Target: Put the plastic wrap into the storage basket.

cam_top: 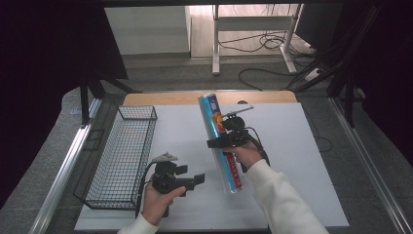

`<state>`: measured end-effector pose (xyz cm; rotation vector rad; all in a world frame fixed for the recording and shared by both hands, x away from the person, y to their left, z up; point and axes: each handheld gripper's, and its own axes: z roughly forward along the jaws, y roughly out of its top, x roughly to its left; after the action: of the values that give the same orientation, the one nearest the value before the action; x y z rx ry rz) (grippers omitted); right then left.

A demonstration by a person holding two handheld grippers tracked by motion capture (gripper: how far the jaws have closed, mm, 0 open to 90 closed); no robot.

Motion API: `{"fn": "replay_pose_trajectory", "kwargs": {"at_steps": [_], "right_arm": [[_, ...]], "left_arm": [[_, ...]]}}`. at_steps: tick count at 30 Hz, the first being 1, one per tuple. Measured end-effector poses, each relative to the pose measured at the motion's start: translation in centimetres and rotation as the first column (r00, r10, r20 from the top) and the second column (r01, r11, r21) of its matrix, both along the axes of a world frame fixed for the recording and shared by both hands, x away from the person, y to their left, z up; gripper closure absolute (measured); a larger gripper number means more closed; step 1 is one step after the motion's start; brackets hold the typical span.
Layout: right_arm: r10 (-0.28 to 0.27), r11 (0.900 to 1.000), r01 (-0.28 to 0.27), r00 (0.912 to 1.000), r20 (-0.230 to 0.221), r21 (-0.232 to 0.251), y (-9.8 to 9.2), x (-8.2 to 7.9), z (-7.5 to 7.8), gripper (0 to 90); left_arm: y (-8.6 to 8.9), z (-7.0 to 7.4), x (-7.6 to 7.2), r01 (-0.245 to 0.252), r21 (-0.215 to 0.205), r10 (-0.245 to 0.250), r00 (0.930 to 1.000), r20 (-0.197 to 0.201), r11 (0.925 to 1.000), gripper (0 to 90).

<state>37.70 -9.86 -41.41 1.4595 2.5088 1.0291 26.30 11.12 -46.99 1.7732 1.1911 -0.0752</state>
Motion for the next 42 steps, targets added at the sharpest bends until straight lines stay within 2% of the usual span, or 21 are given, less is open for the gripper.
{"fn": "replay_pose_trajectory", "kwargs": {"at_steps": [3,4,5,6,8,13,16,25,28,31,32,36,38,42], "right_arm": [[-0.006,1.0,0.006,1.0,0.001,0.028,0.5,-0.2,0.0,32.0],[-0.015,0.998,0.014,0.9999,0.001,0.055,0.8,-0.2,0.0,32.0],[-0.015,0.998,0.014,0.9999,0.001,0.055,0.8,-0.2,0.0,32.0],[-0.023,0.996,0.023,0.9997,-0.003,0.081,1.0,-0.3,0.0,32.0],[-0.035,0.995,0.035,0.9994,-0.004,0.097,1.4,-0.4,0.0,32.0],[-0.047,0.99,0.048,0.9988,-0.013,0.131,2.0,-0.6,-0.2,32.1],[-0.056,0.986,0.059,0.9981,-0.024,0.156,2.5,-0.6,-0.3,32.0],[-0.057,0.983,0.062,0.9977,-0.037,0.172,3.6,-1.1,-0.8,32.0],[-0.055,0.981,0.063,0.9974,-0.046,0.186,3.7,-1.2,-0.9,32.1],[-0.061,0.982,0.067,0.9972,-0.044,0.178,3.8,-1.2,-1.0,32.1],[-0.068,0.983,0.076,0.9963,-0.053,0.169,3.9,-1.2,-1.1,32.0],[-0.065,0.985,0.075,0.9957,-0.066,0.155,4.0,-1.3,-1.3,31.7],[-0.062,0.986,0.072,0.9958,-0.067,0.153,4.0,-1.2,-1.3,31.4],[-0.043,0.983,0.058,0.9951,-0.089,0.174,3.8,-0.8,-1.4,29.3]], "left_arm": [[-0.9,0.4,1.1,0.013,-0.014,-0.013,0.9999,-0.001,0.9998,14.0],[-1.2,0.4,1.4,0.01,-0.017,-0.01,0.9999,-0.002,0.9998,13.9],[-1.4,0.5,1.7,0.008,-0.025,-0.008,0.9999,-0.007,0.9997,13.9],[-1.6,0.5,1.9,0.009,-0.032,-0.009,0.9999,-0.01,0.9995,14.3],[-1.9,0.6,2.3,-0.002,-0.04,0.002,0.9999,-0.01,0.9992,15.0],[-2.1,0.5,3.0,-0.032,-0.028,0.032,0.9995,-0.006,0.9991,15.8],[-2.1,0.3,3.5,-0.04,-0.053,0.039,0.999,-0.024,0.9978,16.6],[-2.0,-0.1,4.2,-0.072,-0.064,0.07,0.997,-0.033,0.9954,24.6],[-1.9,-0.3,4.5,-0.07,-0.079,0.066,0.9965,-0.051,0.9945,28.4],[-1.8,-0.4,4.7,-0.051,-0.073,0.047,0.9966,-0.067,0.996,29.8],[-1.6,-0.5,4.9,-0.035,-0.071,0.029,0.9961,-0.084,0.9969,30.0],[-1.4,-0.6,5.1,-0.013,-0.067,0.006,0.9947,-0.102,0.9977,30.6],[-1.2,-0.5,5.3,-0.002,-0.061,-0.004,0.9942,-0.108,0.9981,30.7],[-0.7,-0.6,5.5,0.009,-0.082,-0.019,0.9925,-0.121,0.9966,31.0]]}}
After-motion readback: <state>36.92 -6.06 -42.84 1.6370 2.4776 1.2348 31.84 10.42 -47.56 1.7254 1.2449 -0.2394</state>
